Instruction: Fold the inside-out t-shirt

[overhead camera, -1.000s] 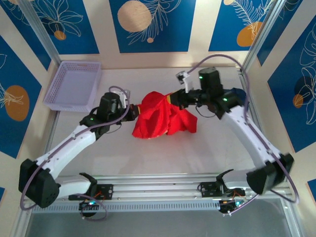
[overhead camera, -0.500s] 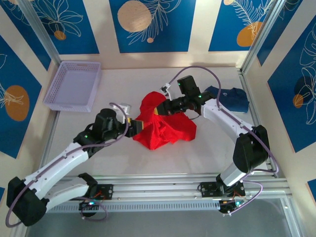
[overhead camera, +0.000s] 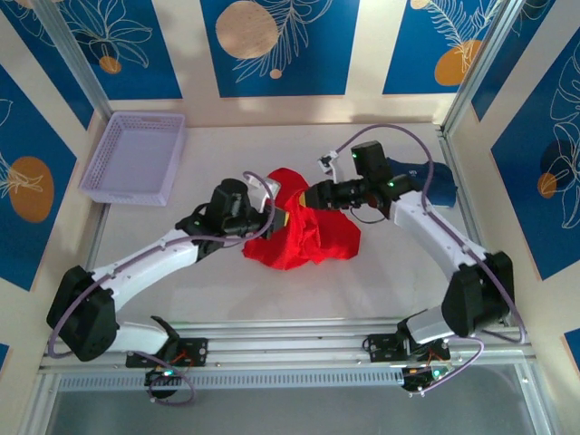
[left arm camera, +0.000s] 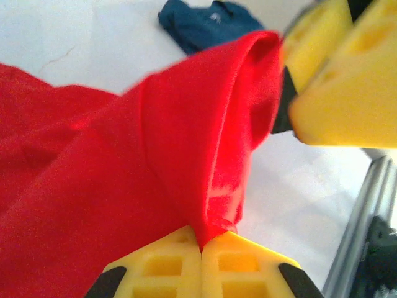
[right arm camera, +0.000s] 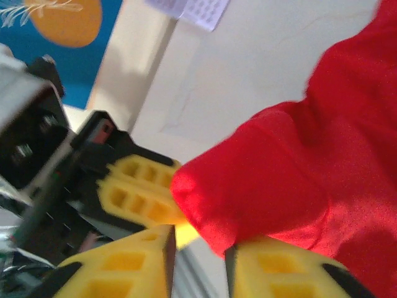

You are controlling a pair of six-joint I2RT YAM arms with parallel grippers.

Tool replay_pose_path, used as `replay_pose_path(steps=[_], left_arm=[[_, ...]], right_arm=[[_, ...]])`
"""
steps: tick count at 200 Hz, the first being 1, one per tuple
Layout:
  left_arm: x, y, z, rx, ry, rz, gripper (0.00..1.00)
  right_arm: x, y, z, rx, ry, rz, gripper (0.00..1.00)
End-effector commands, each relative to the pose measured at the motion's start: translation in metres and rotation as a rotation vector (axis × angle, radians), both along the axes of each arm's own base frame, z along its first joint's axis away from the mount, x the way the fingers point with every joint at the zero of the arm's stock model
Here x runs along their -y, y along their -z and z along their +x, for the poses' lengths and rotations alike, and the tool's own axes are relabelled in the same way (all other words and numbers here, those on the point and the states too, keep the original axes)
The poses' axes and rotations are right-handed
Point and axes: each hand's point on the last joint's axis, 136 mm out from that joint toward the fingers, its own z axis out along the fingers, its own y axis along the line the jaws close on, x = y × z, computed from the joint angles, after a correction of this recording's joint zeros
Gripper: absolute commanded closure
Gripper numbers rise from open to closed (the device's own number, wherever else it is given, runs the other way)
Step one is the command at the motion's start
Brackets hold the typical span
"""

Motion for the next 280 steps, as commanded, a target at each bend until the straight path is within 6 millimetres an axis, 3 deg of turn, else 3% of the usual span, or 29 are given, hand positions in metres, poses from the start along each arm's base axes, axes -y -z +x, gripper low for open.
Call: replay_pose_path(steps=[1, 30, 60, 130, 152, 179, 192, 220, 240, 259, 280], left_arm=[[0.003, -0.034, -0.013, -0.028, 0.072, -0.183, 1.0], [-0.004, -0.042, -0.019, -0.049, 0.075, -0.219, 1.0], [-0.011, -0.042, -0.022, -0.049, 0.062, -0.221, 1.0], [-0.017, -0.045, -0.028, -0.044, 0.063, -0.215, 1.0], [-0.02, -0.046, -0.029, -0.037, 0.057, -0.209, 1.0], [-0.026, -0.045, -0.027, -0.033, 0.029, -0.205, 1.0], [-0.03, -0.045, -0.026, -0.031, 0.016, -0.208, 1.0], [-0.04, -0.04, -0.02, -0.035, -0.042, -0.209, 1.0], [-0.058, -0.024, -0.01, -0.055, -0.153, -0.141, 1.0], [-0.077, 0.003, -0.002, -0.076, -0.257, -0.017, 1.0], [-0.082, 0.031, -0.004, -0.117, -0.255, 0.091, 1.0]], right_arm=[[0.026, 0.01, -0.012, 0.103, 0.104, -0.133, 0.66], [0.031, 0.031, -0.035, 0.158, 0.117, -0.131, 0.65], [0.03, 0.049, -0.042, 0.161, 0.123, -0.145, 0.65], [0.006, 0.109, -0.002, 0.14, 0.214, -0.236, 0.58], [0.002, 0.118, 0.016, 0.151, 0.244, -0.26, 0.52], [0.005, 0.123, 0.03, 0.174, 0.276, -0.293, 0.53], [0.006, 0.121, 0.033, 0.188, 0.286, -0.279, 0.58], [0.006, 0.11, 0.033, 0.196, 0.268, -0.201, 1.0], [0.014, 0.087, 0.025, 0.237, 0.237, -0.151, 1.0], [0.019, 0.052, 0.01, 0.279, 0.177, -0.046, 1.0], [0.017, 0.016, -0.008, 0.315, 0.104, 0.05, 1.0]])
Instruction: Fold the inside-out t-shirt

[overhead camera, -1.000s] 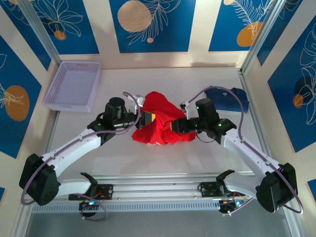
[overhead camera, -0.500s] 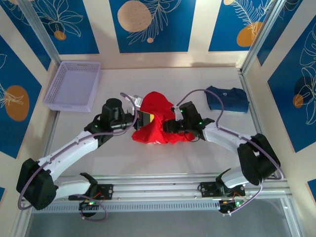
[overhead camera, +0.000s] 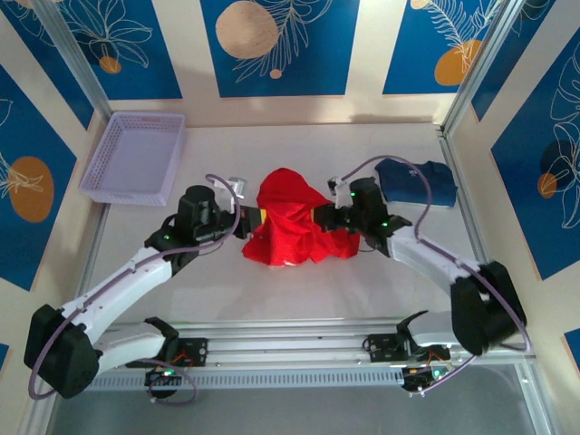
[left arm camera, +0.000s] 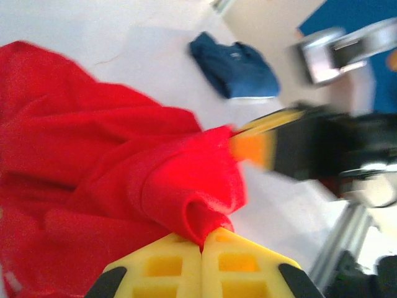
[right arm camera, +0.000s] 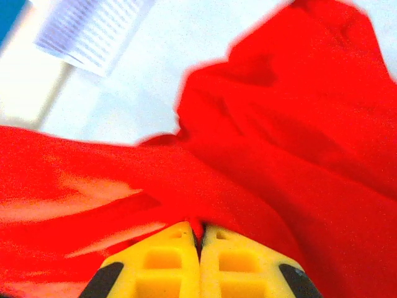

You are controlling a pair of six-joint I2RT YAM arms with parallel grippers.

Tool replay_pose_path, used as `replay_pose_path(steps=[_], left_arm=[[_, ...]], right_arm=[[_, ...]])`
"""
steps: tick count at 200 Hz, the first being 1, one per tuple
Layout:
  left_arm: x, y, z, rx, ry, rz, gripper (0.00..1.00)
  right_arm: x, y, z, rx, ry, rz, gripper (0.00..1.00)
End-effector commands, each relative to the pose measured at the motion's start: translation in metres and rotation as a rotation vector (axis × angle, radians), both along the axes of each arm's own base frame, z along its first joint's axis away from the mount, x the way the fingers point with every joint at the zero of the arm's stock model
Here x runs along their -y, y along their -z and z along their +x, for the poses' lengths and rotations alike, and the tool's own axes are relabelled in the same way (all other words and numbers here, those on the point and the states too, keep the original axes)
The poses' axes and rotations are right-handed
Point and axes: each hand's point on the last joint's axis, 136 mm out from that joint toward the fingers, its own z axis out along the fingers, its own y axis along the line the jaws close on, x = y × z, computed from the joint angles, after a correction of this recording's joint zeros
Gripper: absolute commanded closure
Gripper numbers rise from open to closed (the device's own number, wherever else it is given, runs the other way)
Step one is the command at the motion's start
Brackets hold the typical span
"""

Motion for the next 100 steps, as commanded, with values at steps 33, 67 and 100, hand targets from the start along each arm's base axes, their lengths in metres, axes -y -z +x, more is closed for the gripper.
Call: replay_pose_path(steps=[33, 67, 100], left_arm=[[-0.012, 0.045, -0.01, -0.017, 0.021, 0.267, 0.7], [-0.006, 0.001, -0.022, 0.211, 0.042, 0.292, 0.44], [0.035, 0.004, -0.033, 0.294, 0.217, 0.401, 0.33]], right_arm=[[-0.016, -0.068, -0.041, 0.073, -0.242, 0.164, 1.0], [-0.019, -0.073, -0.047, 0.071, -0.288, 0.172, 1.0], [-0.021, -0.074, -0.051, 0.07, -0.33, 0.188, 1.0]])
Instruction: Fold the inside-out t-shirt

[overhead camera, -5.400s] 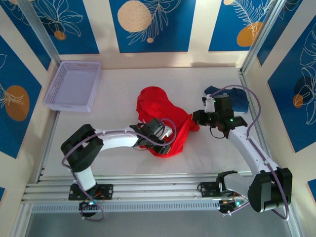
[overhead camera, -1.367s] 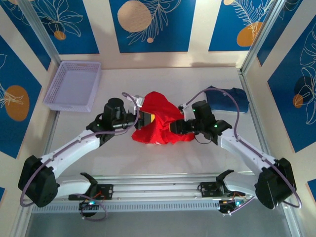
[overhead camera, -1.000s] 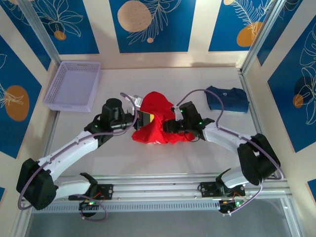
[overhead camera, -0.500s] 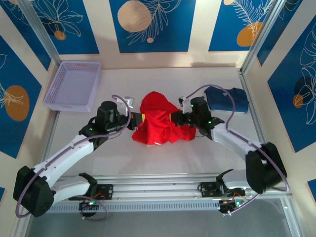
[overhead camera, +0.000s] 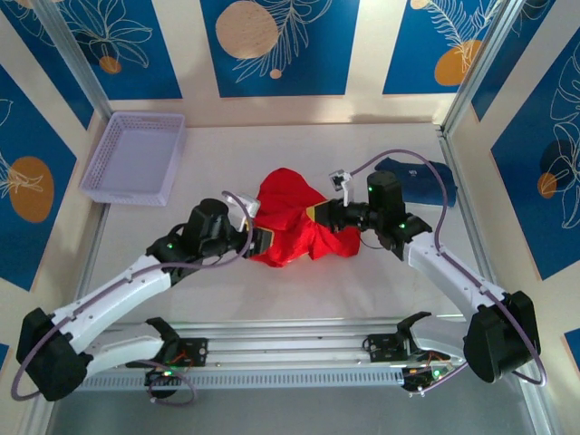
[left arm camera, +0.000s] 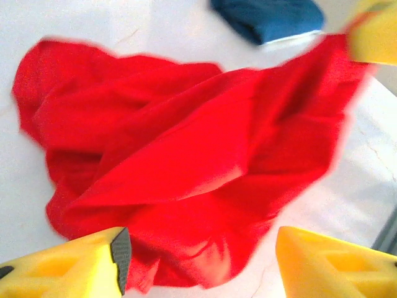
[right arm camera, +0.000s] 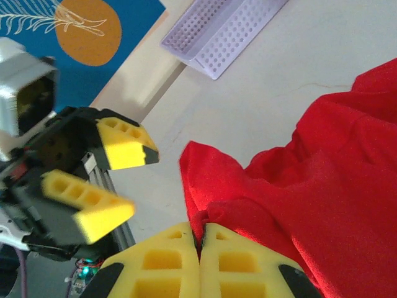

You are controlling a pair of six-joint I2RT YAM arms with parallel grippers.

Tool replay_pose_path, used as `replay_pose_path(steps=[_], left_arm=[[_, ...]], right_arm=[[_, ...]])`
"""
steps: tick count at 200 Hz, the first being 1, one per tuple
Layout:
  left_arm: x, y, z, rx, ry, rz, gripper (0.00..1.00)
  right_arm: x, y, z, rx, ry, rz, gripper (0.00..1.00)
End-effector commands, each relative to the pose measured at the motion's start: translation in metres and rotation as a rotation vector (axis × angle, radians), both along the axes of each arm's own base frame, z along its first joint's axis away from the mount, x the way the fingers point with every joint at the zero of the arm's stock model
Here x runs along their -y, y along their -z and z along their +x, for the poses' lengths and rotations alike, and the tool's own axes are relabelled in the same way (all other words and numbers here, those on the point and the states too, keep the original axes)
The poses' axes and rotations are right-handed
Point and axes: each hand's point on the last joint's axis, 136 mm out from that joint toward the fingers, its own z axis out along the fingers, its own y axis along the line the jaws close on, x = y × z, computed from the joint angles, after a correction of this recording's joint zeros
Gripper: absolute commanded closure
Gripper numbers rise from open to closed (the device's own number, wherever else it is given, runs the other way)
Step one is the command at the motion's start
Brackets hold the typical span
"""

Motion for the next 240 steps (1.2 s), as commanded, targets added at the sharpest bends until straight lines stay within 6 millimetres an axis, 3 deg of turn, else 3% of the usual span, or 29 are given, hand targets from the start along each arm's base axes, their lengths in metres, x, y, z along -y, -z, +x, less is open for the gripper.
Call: replay_pose_path(steps=[1, 21, 40, 56, 78, 109, 155, 189, 217, 240], left_arm=[[0.024, -0.006, 0.005, 0.106, 0.099, 0.122, 0.33], [0.045, 0.005, 0.01, 0.099, 0.159, 0.178, 0.31], [0.048, 0.013, 0.029, 0.109, 0.111, 0.219, 0.34], [0.054, 0.017, 0.04, 0.098, 0.102, 0.222, 0.48], [0.063, 0.02, 0.047, 0.054, 0.119, 0.188, 0.76], [0.068, 0.004, 0.04, -0.001, 0.185, 0.052, 1.0], [0.064, -0.036, 0.014, -0.074, 0.302, -0.217, 1.0], [0.056, -0.062, -0.01, -0.074, 0.356, -0.316, 1.0], [0.049, -0.076, -0.023, -0.082, 0.373, -0.362, 1.0], [0.036, -0.074, -0.018, -0.1, 0.293, -0.347, 1.0]], right_arm=[[-0.004, -0.013, -0.008, 0.02, -0.076, 0.025, 1.0], [-0.001, -0.012, -0.008, 0.015, -0.073, 0.023, 1.0], [0.003, -0.014, -0.013, 0.024, -0.083, 0.023, 1.0], [0.007, -0.011, -0.017, 0.028, -0.086, 0.016, 1.0], [0.016, -0.005, -0.024, 0.04, -0.087, 0.009, 1.0], [0.024, 0.008, -0.032, 0.061, -0.082, -0.025, 1.0], [0.03, 0.013, -0.021, 0.062, 0.008, -0.036, 1.0], [0.032, 0.016, -0.004, -0.01, 0.103, -0.051, 1.0], [0.033, 0.018, 0.006, -0.057, 0.149, -0.073, 0.97], [0.033, 0.016, 0.007, -0.051, 0.15, -0.089, 0.97]])
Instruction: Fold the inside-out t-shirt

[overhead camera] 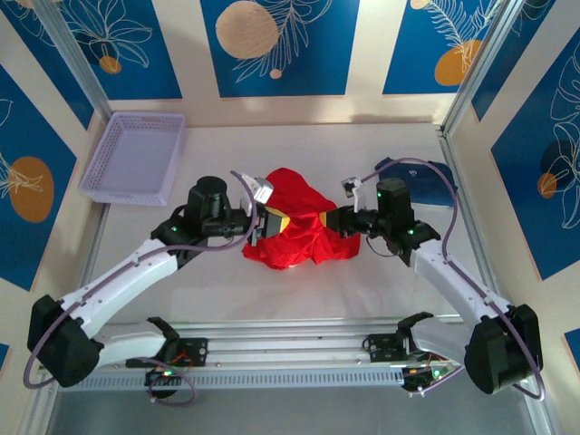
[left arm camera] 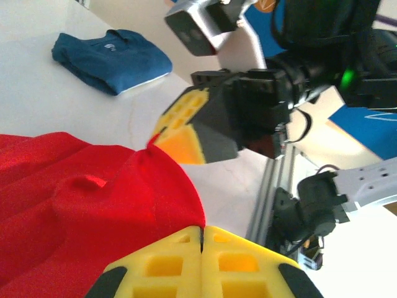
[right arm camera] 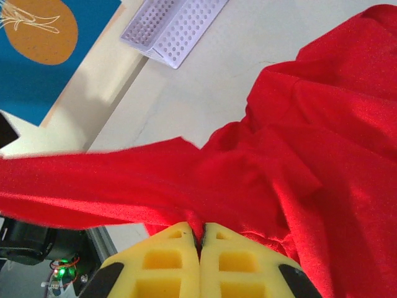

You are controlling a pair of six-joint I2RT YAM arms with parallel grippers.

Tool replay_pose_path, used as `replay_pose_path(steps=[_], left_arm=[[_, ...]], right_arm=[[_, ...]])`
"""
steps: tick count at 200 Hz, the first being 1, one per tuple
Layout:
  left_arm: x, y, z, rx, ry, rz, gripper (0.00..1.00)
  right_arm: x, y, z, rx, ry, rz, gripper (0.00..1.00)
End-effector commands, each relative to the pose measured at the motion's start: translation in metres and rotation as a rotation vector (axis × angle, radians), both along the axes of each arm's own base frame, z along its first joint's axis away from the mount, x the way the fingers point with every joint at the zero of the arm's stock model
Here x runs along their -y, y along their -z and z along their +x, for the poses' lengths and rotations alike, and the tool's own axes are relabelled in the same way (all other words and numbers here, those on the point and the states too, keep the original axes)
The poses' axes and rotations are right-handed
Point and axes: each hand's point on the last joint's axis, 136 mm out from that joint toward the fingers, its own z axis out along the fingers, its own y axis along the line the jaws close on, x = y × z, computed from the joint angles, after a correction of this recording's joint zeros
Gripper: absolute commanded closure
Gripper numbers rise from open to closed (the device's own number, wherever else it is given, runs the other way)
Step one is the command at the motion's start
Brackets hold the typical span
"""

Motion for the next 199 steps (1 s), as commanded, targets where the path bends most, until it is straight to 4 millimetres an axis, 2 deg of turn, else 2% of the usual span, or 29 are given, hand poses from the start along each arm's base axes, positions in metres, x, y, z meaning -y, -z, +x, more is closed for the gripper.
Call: replay_pose_path(steps=[1, 18, 40, 55, 65, 68, 78, 90, 102, 114, 161, 174, 199], left_arm=[[-0.011, -0.005, -0.001, -0.038, -0.034, -0.021, 1.0], [-0.03, 0.008, 0.016, -0.06, -0.192, 0.061, 1.0], [-0.074, 0.035, 0.044, -0.071, -0.479, 0.247, 1.0], [-0.091, 0.052, 0.049, -0.061, -0.55, 0.351, 1.0], [-0.095, 0.061, 0.049, -0.067, -0.549, 0.404, 1.0], [-0.094, 0.064, 0.048, -0.069, -0.537, 0.416, 0.99], [-0.088, 0.066, 0.044, -0.071, -0.489, 0.418, 0.81], [-0.072, 0.061, 0.032, -0.055, -0.395, 0.361, 0.64], [-0.054, 0.051, 0.021, -0.021, -0.314, 0.29, 0.5], [-0.038, 0.045, 0.01, 0.02, -0.246, 0.254, 0.41], [0.004, 0.054, 0.006, 0.085, -0.156, 0.335, 0.25], [0.011, 0.06, 0.012, 0.09, -0.167, 0.363, 0.25], [0.011, 0.069, 0.03, 0.097, -0.248, 0.403, 0.26]], right_arm=[[0.002, -0.01, 0.005, 0.003, 0.037, -0.014, 0.98], [0.004, -0.013, 0.006, 0.01, 0.045, -0.027, 1.0], [-0.001, -0.029, 0.002, 0.038, 0.002, 0.012, 1.0], [-0.014, -0.043, -0.007, 0.057, -0.087, 0.092, 1.0], [-0.022, -0.05, -0.011, 0.056, -0.13, 0.136, 1.0], [-0.025, -0.051, -0.012, 0.053, -0.139, 0.145, 1.0], [-0.032, -0.052, -0.012, 0.043, -0.155, 0.158, 1.0], [-0.038, -0.052, -0.011, 0.032, -0.163, 0.158, 1.0], [-0.041, -0.05, -0.01, 0.027, -0.164, 0.151, 1.0], [-0.043, -0.049, -0.009, 0.024, -0.159, 0.148, 1.0], [-0.049, -0.047, -0.009, 0.016, -0.171, 0.139, 1.0], [-0.049, -0.047, -0.01, 0.017, -0.17, 0.136, 1.0], [-0.048, -0.046, -0.011, 0.017, -0.168, 0.131, 1.0]])
